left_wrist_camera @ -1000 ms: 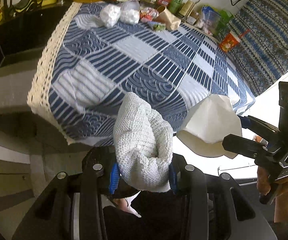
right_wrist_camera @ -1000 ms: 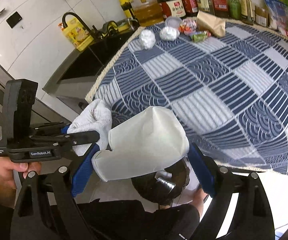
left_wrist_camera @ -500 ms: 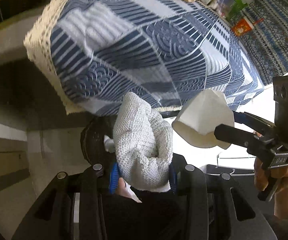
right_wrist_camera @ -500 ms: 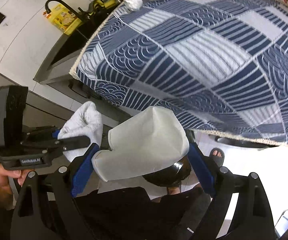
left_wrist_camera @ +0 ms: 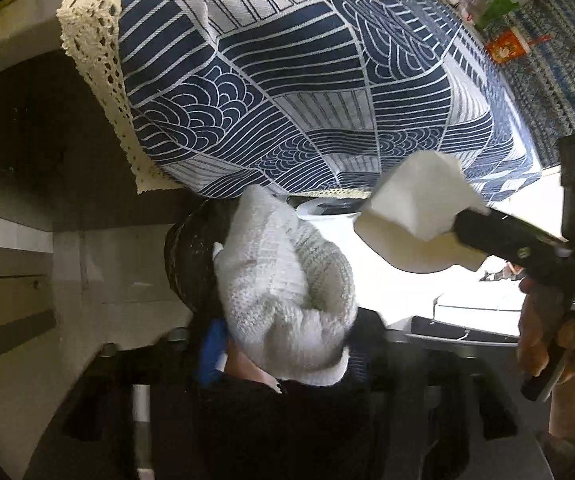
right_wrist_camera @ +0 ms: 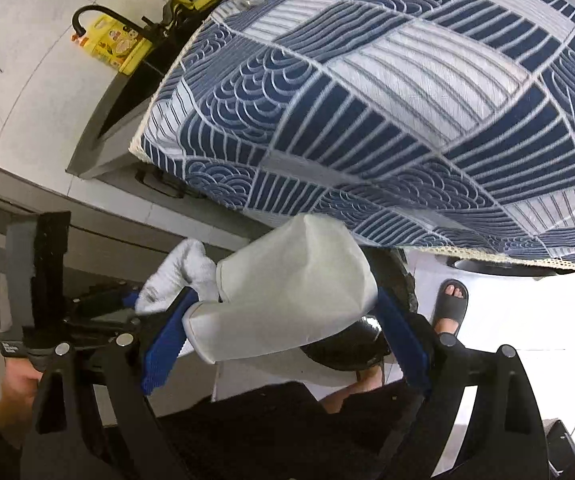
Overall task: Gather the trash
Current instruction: 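Open the left tool to drop the knit cloth while the right tool releases the cup, then raise both open tools back up toward the counter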
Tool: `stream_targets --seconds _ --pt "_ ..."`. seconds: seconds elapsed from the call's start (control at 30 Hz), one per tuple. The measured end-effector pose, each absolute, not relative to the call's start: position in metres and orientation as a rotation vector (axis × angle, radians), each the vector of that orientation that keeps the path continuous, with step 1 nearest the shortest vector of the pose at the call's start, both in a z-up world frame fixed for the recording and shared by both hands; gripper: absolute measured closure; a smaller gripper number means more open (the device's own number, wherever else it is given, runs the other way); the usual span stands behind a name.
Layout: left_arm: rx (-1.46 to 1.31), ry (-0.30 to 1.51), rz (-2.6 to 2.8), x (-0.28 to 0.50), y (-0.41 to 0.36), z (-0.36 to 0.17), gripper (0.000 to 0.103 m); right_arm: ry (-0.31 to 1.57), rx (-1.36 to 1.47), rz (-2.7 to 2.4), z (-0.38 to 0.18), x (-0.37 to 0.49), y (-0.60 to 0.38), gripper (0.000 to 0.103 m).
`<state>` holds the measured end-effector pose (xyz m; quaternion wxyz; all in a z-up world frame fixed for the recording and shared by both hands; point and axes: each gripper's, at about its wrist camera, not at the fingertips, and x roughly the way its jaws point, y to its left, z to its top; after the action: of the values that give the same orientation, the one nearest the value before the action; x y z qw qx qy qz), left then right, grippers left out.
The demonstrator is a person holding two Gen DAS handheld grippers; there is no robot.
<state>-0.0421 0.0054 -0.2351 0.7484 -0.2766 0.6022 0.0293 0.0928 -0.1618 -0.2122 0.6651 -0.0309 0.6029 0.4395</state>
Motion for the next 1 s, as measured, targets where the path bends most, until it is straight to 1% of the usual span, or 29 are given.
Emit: stream_targets --seconds 0.07,0.43,0.67,0.73,0.83,0.87,0.9,1.0 --pt "-0.605 1.305 0.061 -0.039 0.006 -0.232 0.035 1.324 -0.073 0.991 -0.205 0.093 -0.159 0.009" --pt "-0.581 1.278 0.084 -0.032 0.015 -0.215 0.035 1.307 0.006 0.977 -0.191 0.102 -0.175 0.009" --pt "-0.559 1.238 0.081 -0.028 0.012 -0.196 0.035 1.230 0.005 0.958 -0.171 0.098 -0.184 0.009" --pt "-0.543 1.220 0.081 -0.028 0.012 -0.188 0.035 1.208 0.011 0.949 -0.165 0.097 -0.187 0.005" --pt "-0.524 1.188 0.087 -0.029 0.012 -0.176 0.035 1.178 0.029 0.924 -0.158 0.097 -0.192 0.005" --pt "-0.518 1.183 0.087 -0.029 0.012 -0.174 0.031 1.173 0.032 0.922 -0.157 0.096 -0.193 0.005" --pt "-0.508 1.175 0.090 -0.030 0.011 -0.170 0.026 1.167 0.037 0.917 -0.155 0.095 -0.195 0.005" --pt "-0.494 1.156 0.092 -0.030 0.010 -0.162 0.026 1.145 0.044 0.896 -0.150 0.093 -0.199 0.005"
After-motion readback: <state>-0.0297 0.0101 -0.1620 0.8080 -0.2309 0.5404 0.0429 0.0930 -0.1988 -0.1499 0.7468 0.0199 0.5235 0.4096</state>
